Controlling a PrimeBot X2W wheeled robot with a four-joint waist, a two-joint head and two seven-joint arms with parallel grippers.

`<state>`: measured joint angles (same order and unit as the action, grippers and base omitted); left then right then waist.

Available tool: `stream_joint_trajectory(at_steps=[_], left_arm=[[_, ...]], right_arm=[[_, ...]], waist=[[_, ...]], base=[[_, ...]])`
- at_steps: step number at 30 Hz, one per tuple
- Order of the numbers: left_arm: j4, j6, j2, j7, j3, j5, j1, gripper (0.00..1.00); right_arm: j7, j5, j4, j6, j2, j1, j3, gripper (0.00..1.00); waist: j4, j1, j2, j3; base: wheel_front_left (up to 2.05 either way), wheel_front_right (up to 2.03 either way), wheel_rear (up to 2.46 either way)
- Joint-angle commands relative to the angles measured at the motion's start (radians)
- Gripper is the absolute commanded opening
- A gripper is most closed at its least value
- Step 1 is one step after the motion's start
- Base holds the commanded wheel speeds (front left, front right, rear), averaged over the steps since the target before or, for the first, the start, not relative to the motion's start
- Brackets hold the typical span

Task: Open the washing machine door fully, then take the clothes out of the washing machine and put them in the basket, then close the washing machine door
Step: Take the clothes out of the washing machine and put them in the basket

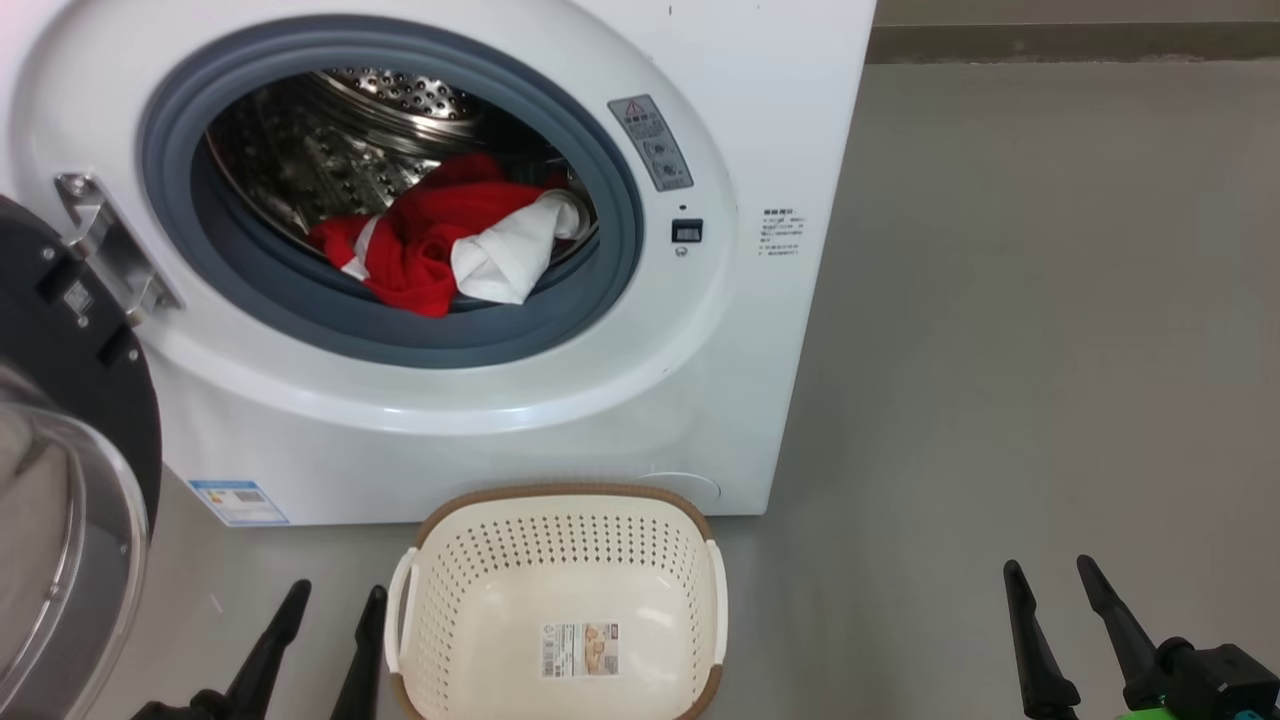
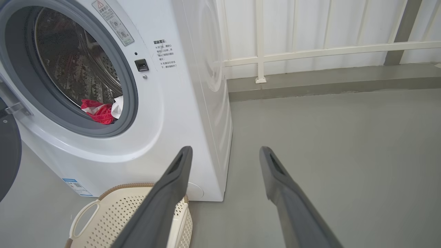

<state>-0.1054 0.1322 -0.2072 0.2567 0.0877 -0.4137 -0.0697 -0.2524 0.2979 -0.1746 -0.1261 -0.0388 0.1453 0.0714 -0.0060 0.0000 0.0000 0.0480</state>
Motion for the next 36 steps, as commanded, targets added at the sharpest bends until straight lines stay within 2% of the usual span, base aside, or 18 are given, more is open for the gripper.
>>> stream_joint_trajectory(at_steps=[1,21,27,36], left_arm=[[0.020,-0.002,-0.020,0.005,-0.036,-0.004,0.048,1.00],[-0.052,-0.002,-0.018,0.005,-0.019,0.003,0.115,1.00],[-0.120,-0.002,-0.022,0.005,0.003,-0.002,0.225,1.00],[-0.300,-0.002,-0.048,0.005,0.072,-0.039,0.537,1.00]], right_arm=[[-0.009,-0.011,0.023,-0.005,-0.013,-0.029,-0.027,1.00],[-0.009,-0.010,0.028,-0.005,-0.012,-0.061,-0.038,1.00],[-0.009,-0.003,0.032,-0.005,-0.012,-0.086,-0.046,1.00],[-0.009,0.018,0.045,-0.005,-0.011,-0.164,-0.066,1.00]], waist=[[0.001,0.0000,0.0000,0.002],[-0.003,0.0000,0.0000,0.062],[-0.008,0.0000,0.0000,0.117],[-0.029,0.0000,0.0000,0.256]], base=[[1.02,-1.02,0.00],[0.18,-0.18,0.00],[0.00,0.00,0.00],[0.00,0.00,0.00]])
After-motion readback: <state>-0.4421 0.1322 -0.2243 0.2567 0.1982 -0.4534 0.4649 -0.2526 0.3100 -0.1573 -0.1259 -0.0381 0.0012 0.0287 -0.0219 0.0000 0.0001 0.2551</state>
